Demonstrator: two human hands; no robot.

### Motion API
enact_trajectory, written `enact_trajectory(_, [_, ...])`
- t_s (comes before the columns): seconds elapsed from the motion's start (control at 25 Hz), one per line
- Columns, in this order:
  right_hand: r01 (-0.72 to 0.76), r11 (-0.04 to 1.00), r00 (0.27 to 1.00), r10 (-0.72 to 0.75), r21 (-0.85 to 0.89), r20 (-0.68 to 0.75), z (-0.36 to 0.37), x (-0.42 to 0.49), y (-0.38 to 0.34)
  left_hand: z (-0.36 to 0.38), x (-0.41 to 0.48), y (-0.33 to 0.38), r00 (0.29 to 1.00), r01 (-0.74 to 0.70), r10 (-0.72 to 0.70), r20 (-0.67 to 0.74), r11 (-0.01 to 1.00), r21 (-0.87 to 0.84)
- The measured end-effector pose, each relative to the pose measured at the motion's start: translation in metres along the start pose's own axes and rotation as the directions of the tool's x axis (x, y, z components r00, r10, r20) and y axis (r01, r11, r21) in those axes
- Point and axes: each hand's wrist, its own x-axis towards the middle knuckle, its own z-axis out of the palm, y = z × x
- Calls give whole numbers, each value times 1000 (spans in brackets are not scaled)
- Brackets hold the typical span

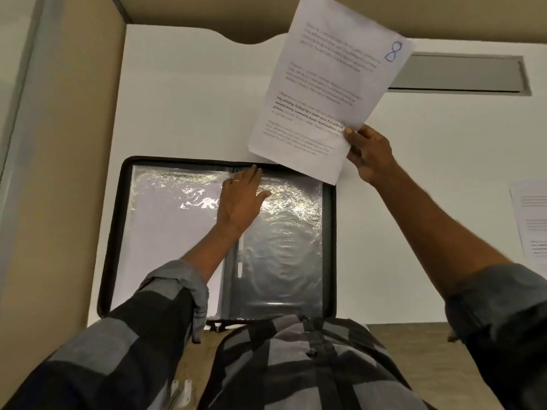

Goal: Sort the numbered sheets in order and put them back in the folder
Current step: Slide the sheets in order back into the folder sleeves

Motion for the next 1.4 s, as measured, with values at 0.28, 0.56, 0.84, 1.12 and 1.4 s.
enact_trajectory(0.28, [-38, 997, 999, 37, 59, 18, 25, 18, 13, -18, 34, -1, 993, -122, 121, 4, 990, 66])
enact_trajectory(0.56, [-42, 990, 999, 38, 135, 35, 42, 28, 14, -25, 40, -10, 962, -265, 264, -71, 964, 1])
enact_trajectory(0.84, [-43, 986, 997, 32, 159, 66, 60, 26, 15, -12, 24, -11, 950, -277, 248, -188, 949, -150])
enact_trajectory(1.12, [-51, 991, 997, 43, 126, 69, 60, 16, 30, -8, 24, -9, 933, -339, 296, -205, 914, -223])
enact_trajectory(1.4, [-65, 992, 996, 57, 110, 73, 55, 9, 34, -20, 27, -11, 940, -334, 328, -99, 941, -53])
